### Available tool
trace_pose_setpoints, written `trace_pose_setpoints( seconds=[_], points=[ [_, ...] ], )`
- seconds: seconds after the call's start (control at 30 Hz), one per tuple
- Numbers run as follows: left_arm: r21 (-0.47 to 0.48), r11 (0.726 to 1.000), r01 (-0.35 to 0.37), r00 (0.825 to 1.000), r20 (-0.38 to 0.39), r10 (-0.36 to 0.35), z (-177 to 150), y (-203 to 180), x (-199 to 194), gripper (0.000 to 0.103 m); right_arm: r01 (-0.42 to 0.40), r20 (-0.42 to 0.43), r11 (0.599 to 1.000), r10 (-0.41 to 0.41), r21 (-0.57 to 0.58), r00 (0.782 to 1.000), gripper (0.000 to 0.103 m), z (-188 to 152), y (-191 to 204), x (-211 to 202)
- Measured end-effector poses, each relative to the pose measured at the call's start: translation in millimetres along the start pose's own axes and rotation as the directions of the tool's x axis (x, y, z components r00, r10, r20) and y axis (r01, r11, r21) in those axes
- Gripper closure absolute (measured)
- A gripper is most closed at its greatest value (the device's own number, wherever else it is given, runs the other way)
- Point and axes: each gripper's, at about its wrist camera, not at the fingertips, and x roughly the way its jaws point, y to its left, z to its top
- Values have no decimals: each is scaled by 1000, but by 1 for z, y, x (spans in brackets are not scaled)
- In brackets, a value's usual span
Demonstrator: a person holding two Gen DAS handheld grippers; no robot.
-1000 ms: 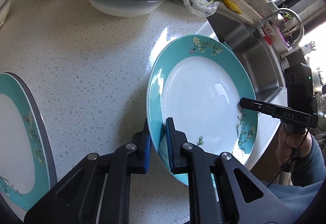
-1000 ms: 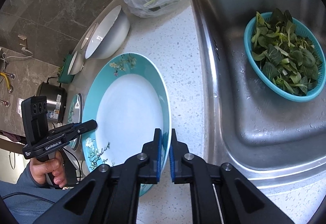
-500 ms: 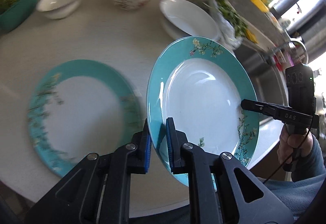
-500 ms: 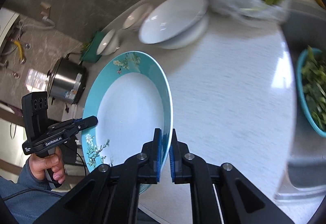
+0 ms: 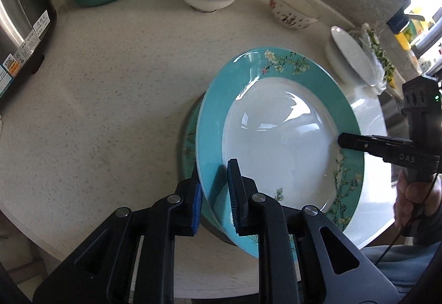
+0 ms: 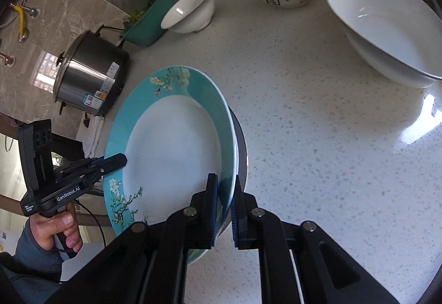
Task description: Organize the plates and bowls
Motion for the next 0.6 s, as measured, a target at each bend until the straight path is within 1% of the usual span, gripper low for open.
trace_pose_setpoints(
  seconds=[0.27,0.37,0.47,0.6],
  points=[
    [48,999,-19,999,-27,20,0,25,14,84,74,-5,997,-74,1,997,92,-3,10,8],
    [70,997,-39,998,-40,42,-3,29,18,83,114,-2,993,-115,-32,993,91,-4,17,9],
    [80,995,-54,997,-42,58,-1,20,26,82,172,11,980,-172,-98,985,90,-6,28,12],
    [87,994,-62,997,-39,66,-3,21,28,82,263,39,947,-261,-184,965,85,-9,43,17]
  ],
)
